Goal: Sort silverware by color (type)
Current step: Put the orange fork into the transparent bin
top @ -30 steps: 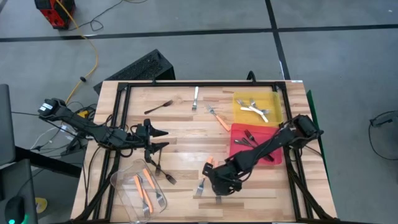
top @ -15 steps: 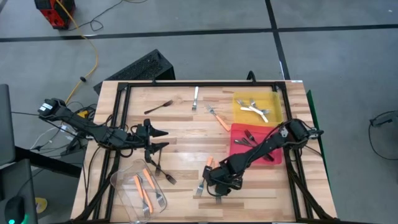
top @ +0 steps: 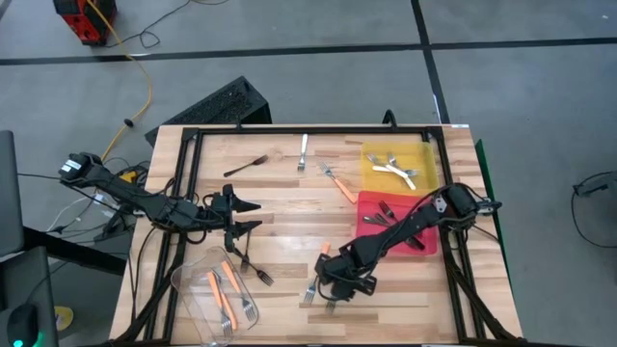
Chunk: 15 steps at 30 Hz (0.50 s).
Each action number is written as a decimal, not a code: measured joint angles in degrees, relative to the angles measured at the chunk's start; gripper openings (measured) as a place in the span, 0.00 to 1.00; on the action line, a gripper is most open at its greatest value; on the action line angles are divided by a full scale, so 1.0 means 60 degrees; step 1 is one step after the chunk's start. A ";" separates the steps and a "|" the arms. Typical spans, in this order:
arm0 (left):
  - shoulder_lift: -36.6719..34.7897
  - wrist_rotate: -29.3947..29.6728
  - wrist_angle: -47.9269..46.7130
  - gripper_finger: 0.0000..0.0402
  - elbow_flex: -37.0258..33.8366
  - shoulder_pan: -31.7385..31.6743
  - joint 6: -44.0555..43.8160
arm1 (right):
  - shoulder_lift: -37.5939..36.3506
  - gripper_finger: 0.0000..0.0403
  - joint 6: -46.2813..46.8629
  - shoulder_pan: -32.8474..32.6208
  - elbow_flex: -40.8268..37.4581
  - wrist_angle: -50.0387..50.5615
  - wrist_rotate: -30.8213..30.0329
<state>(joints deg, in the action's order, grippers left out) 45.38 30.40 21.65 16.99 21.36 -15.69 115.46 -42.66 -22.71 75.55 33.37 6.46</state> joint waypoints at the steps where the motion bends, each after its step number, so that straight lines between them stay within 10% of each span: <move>1: -0.0001 -0.0001 0.0003 0.53 0.0000 0.0001 -0.0001 | 0.0000 0.17 0.0146 0.0016 0.0000 0.0003 0.0007; 15: -0.0003 -0.0001 0.0007 0.53 0.0000 0.0001 -0.0016 | -0.0029 0.16 0.2511 0.0167 0.0372 -0.1017 -0.0406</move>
<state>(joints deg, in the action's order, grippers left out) 45.36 30.39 21.69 16.99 21.37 -15.78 115.28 -27.59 -21.71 77.78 27.27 4.03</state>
